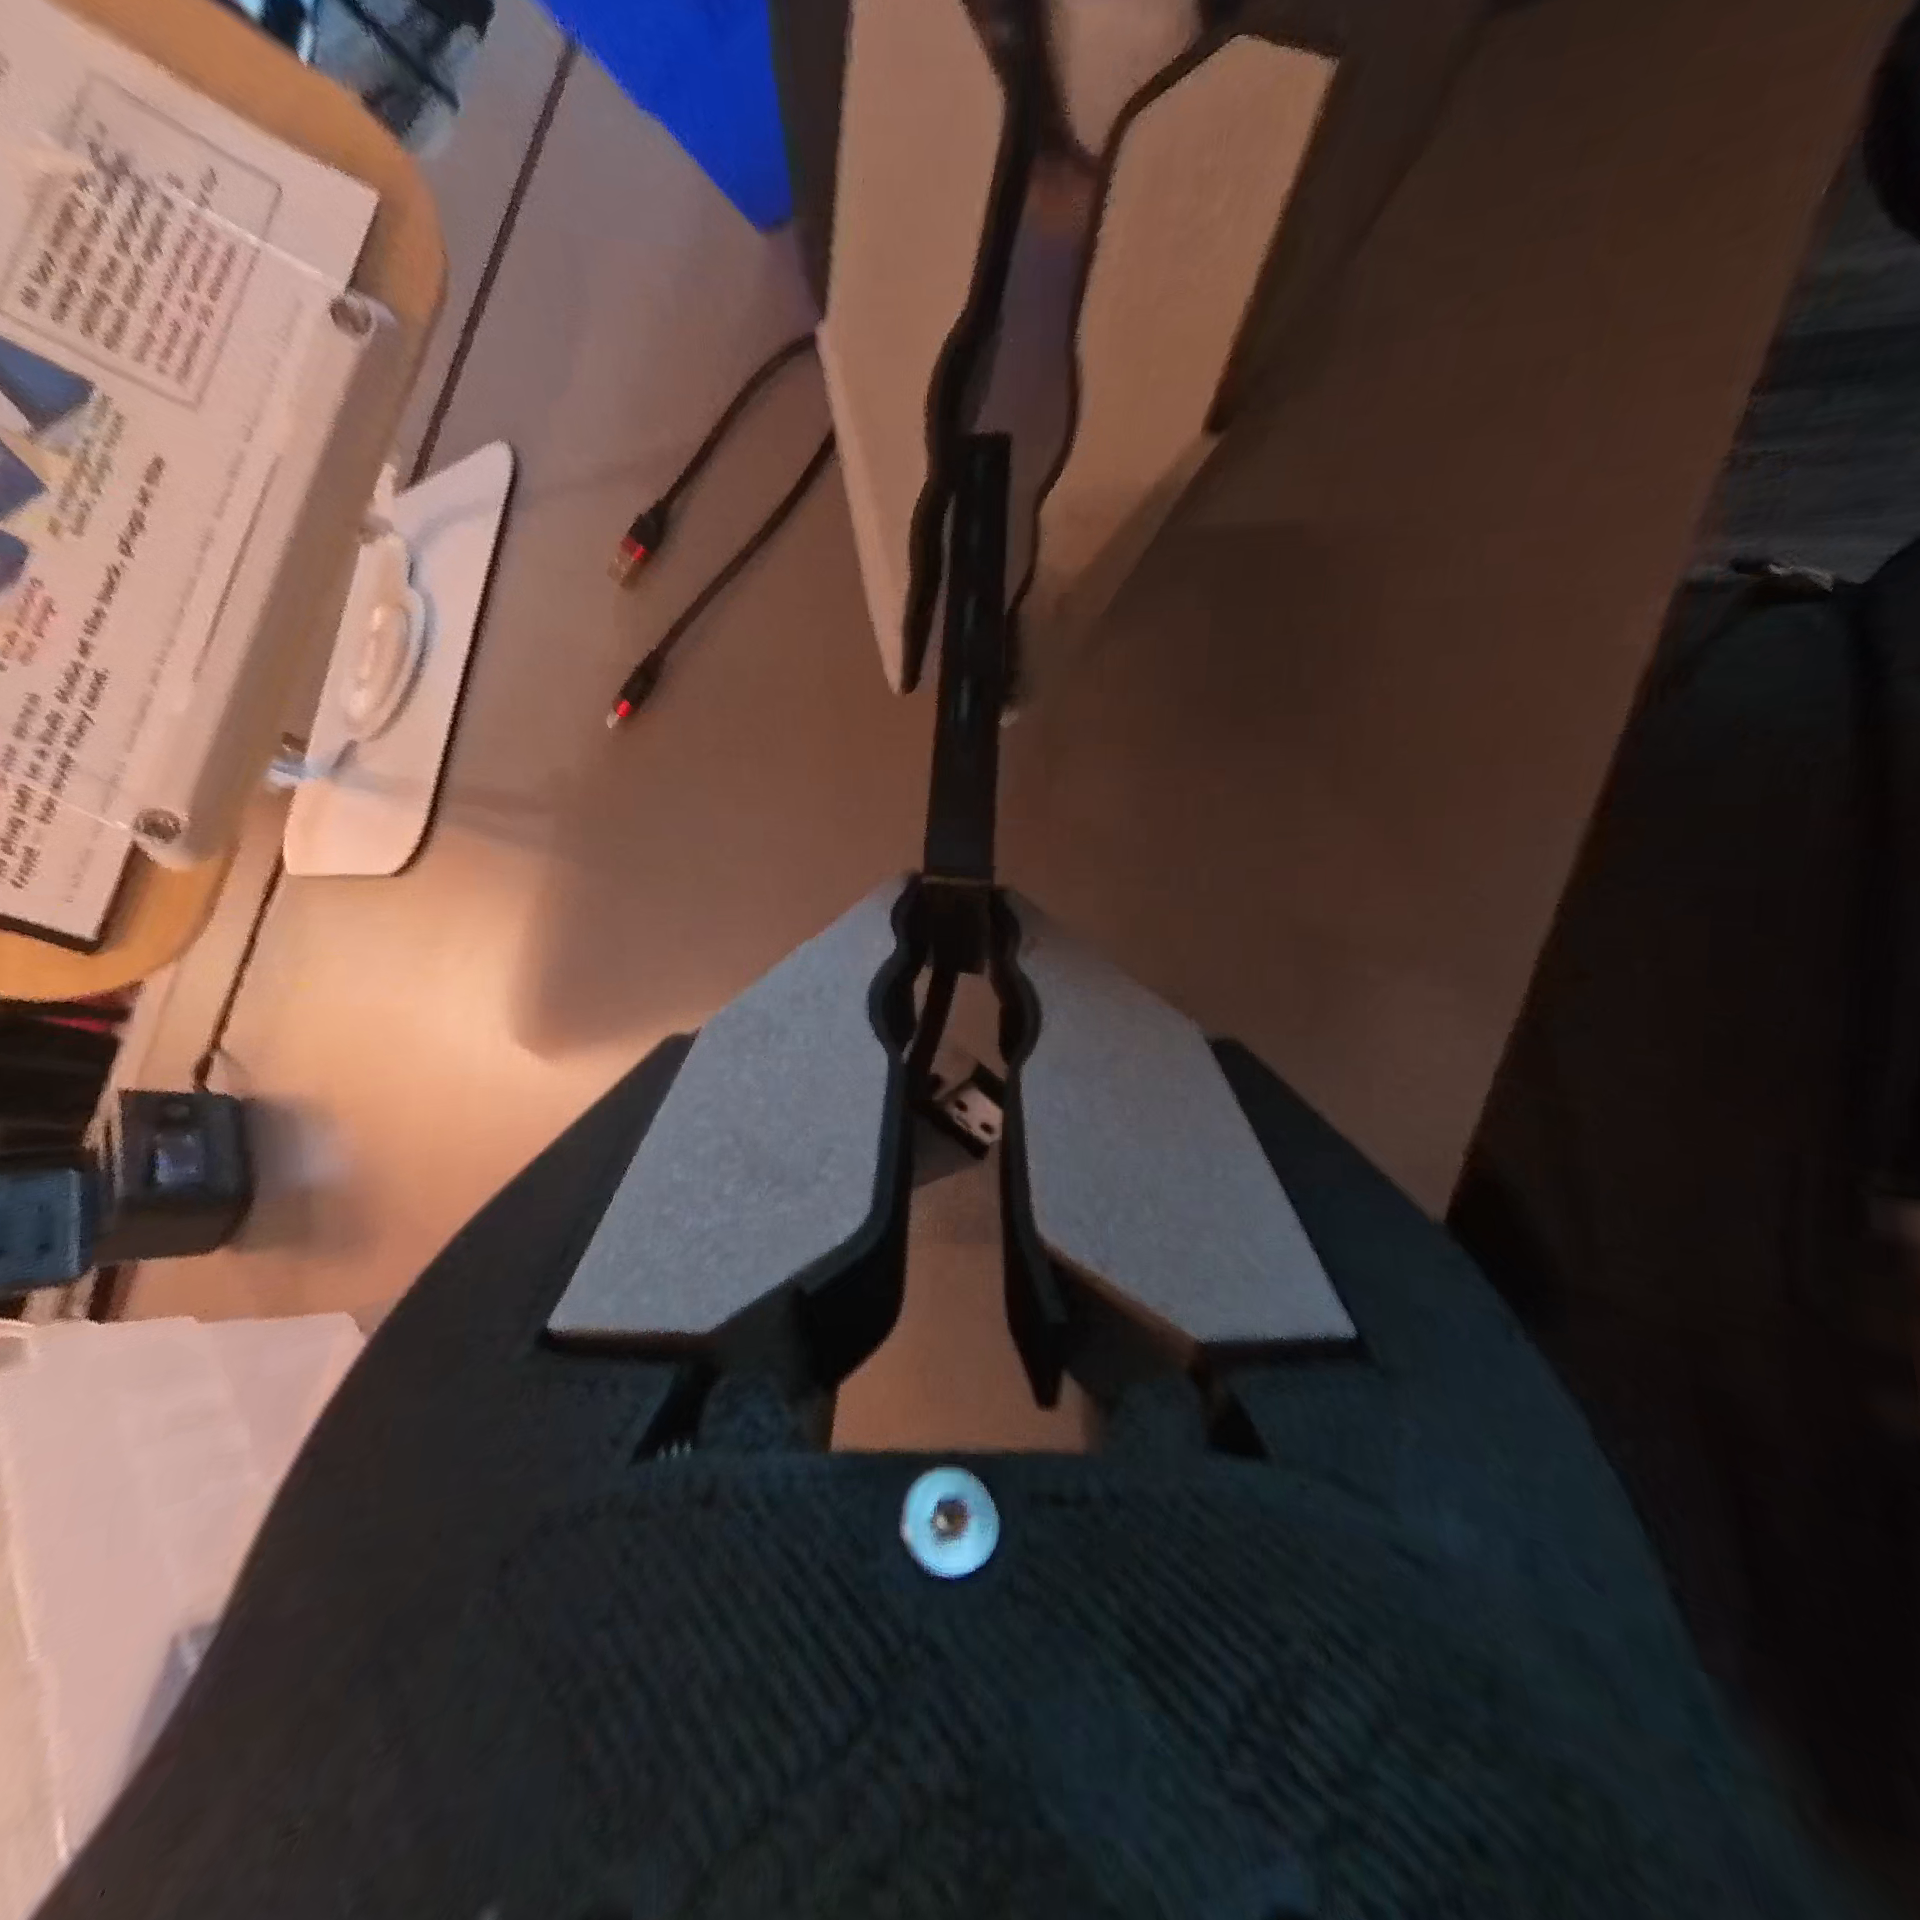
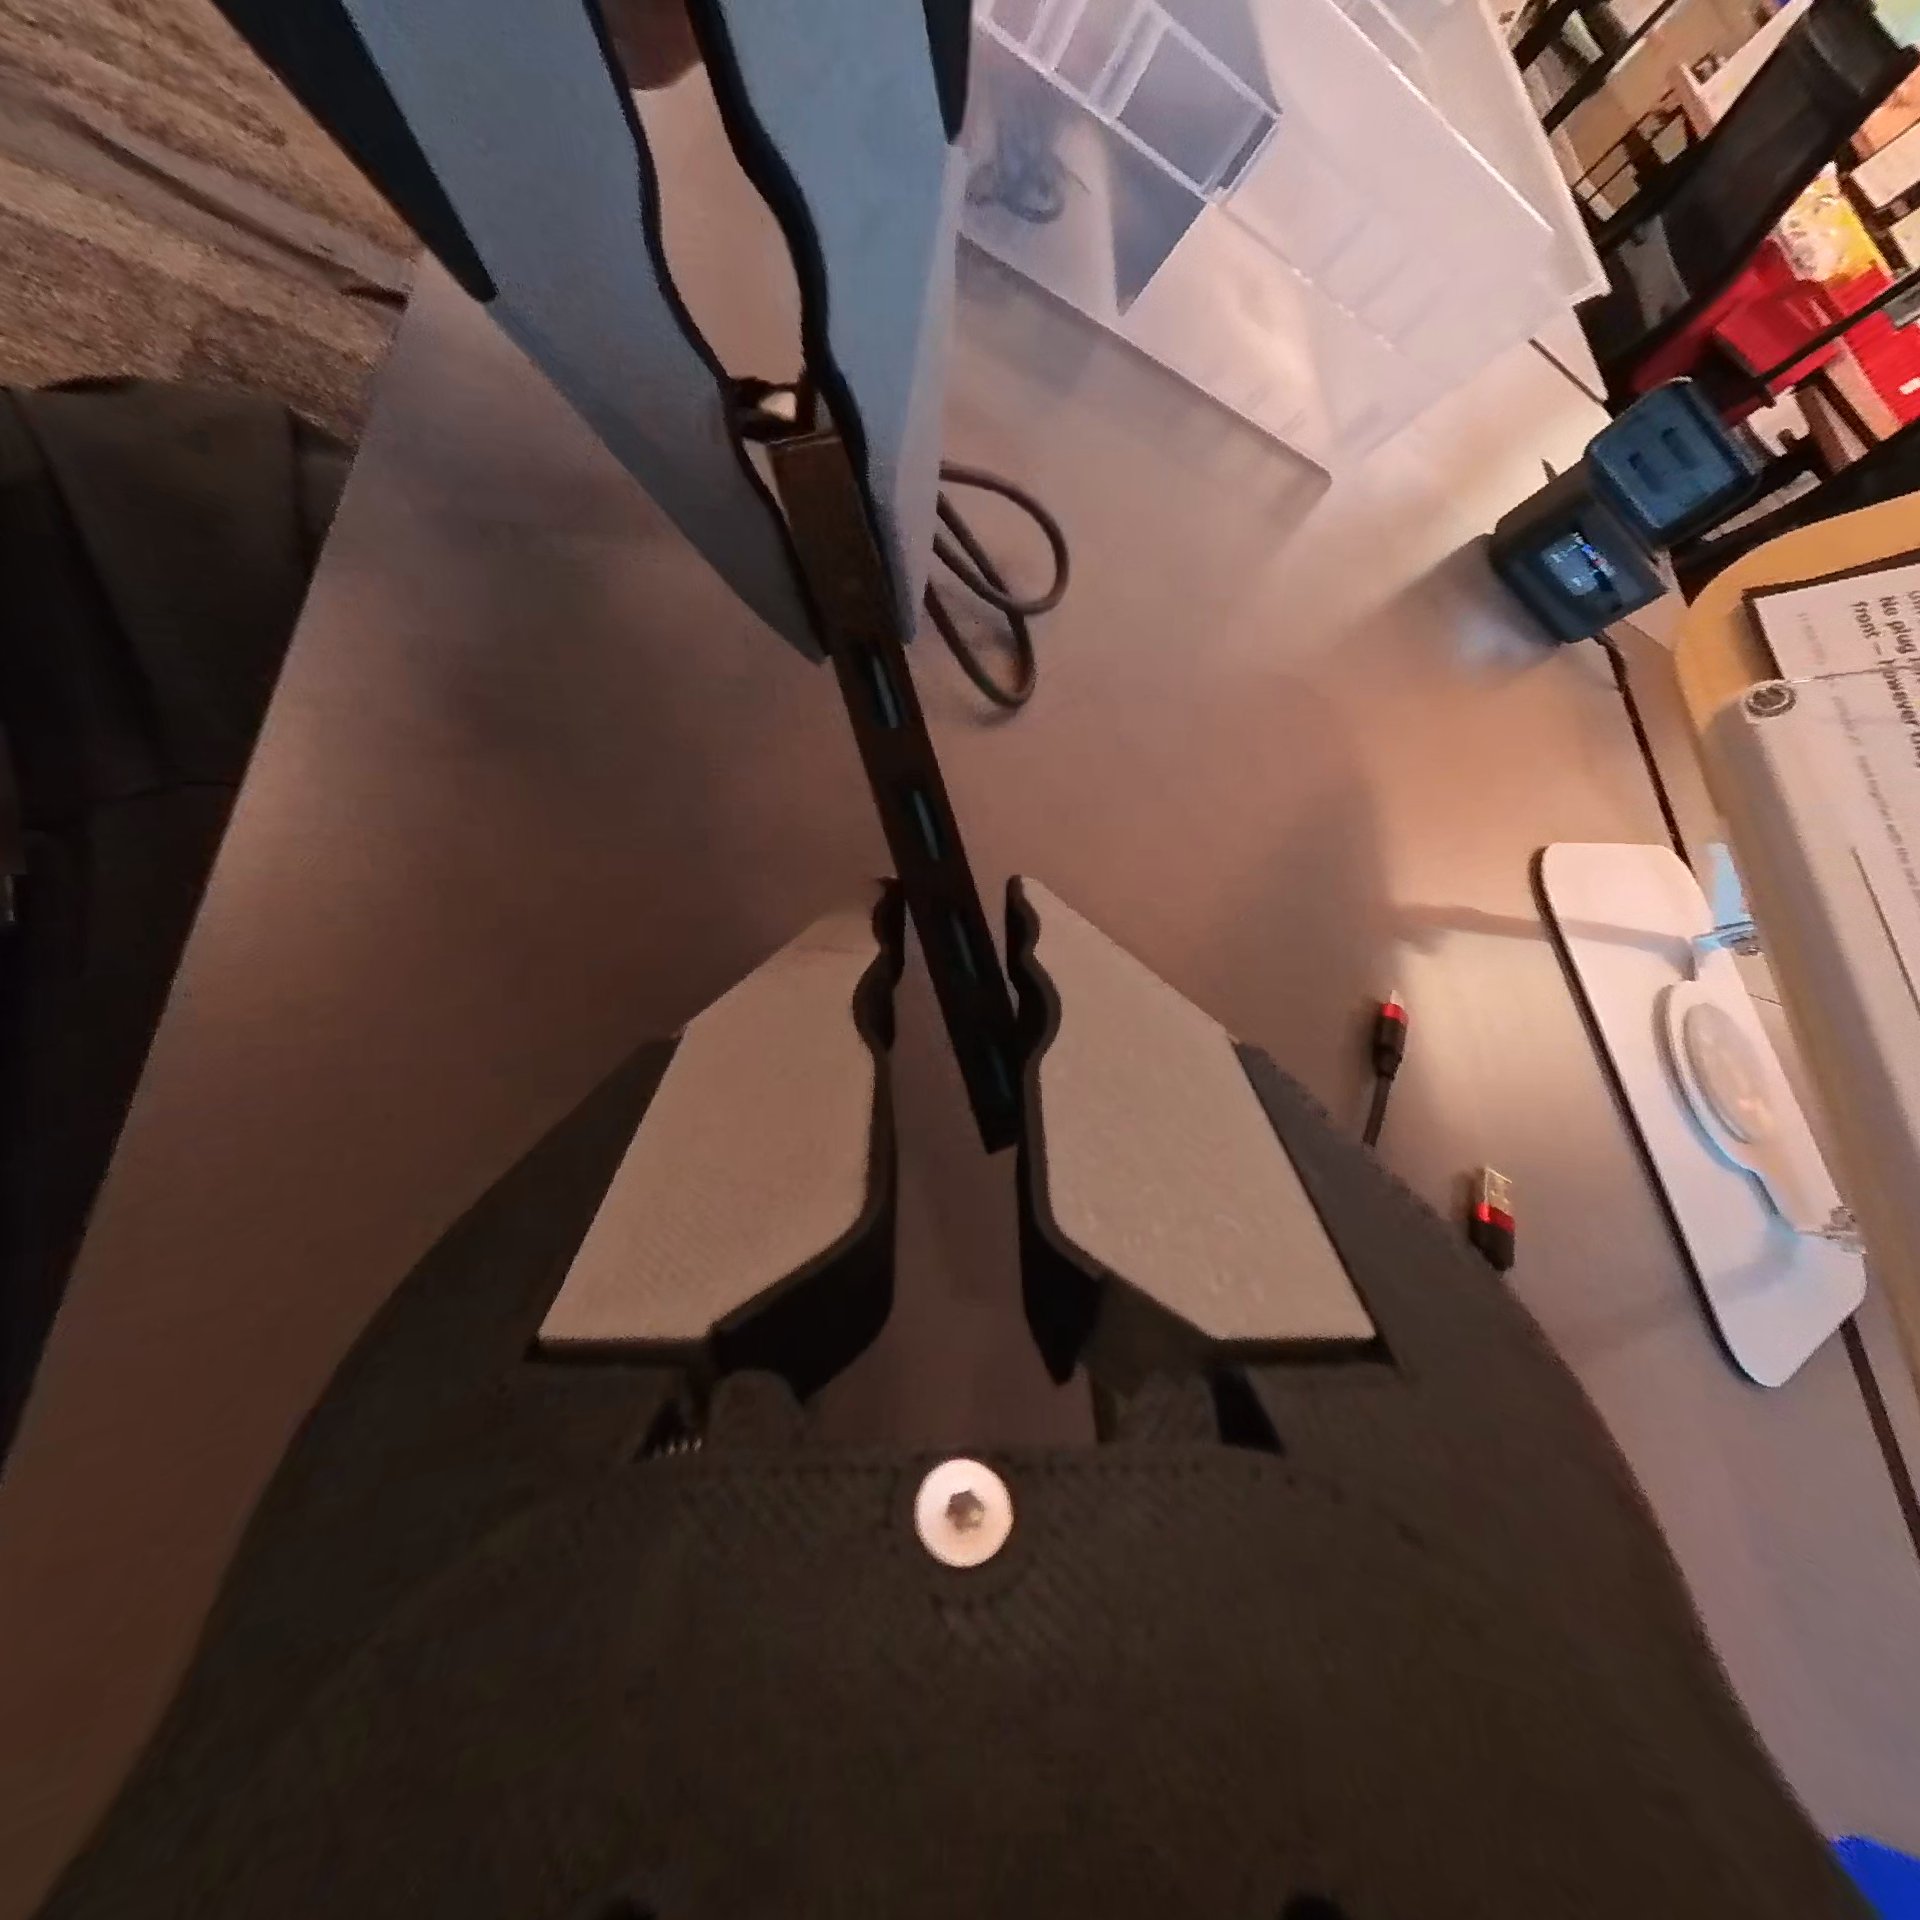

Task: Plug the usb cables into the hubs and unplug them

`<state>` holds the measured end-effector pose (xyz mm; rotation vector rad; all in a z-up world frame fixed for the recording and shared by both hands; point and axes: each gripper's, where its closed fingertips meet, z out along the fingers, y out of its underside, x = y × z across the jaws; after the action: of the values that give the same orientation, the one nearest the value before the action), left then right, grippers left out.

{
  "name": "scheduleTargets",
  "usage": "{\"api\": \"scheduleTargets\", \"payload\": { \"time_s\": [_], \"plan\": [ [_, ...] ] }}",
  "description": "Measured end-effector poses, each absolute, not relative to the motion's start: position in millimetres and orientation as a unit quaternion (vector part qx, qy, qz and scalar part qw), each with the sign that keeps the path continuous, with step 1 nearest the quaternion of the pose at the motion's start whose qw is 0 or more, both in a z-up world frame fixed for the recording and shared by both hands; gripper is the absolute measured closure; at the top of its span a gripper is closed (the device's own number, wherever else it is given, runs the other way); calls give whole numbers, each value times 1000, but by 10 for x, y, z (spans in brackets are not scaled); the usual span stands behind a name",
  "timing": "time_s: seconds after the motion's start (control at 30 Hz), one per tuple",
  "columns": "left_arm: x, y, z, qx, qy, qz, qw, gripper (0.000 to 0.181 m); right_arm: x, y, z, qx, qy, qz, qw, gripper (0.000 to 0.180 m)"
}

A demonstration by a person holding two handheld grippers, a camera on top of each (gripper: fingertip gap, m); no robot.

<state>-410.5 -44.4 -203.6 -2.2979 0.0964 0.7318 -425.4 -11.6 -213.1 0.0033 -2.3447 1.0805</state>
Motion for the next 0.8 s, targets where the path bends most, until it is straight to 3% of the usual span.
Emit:
{"api": "scheduleTargets", "payload": {
  "time_s": [0.13, 0.27, 0.43, 0.63, 0.8],
  "plan": [
    [-4063, -405, -2006, -884, 47, 286, 368, 172, -4196, -120, -2198, 32, -878, 381, 288, 169],
    [-3896, -282, -1864, -863, 43, 219, 453, 160, -4050, -228, -2145, 59, -871, 409, 266, 172],
    [-4145, -576, -2067, -896, 23, 252, 364, 130, -4018, -212, -1970, 49, -855, 447, 258, 172],
    [-3922, -462, -1815, -871, 17, 171, 460, 143, -3933, -276, -1956, 63, -851, 464, 237, 172],
    [-3984, -454, -2097, -897, 35, 213, 387, 138, -3820, -328, -1809, 74, -832, 503, 223, 173]
  ]
}}
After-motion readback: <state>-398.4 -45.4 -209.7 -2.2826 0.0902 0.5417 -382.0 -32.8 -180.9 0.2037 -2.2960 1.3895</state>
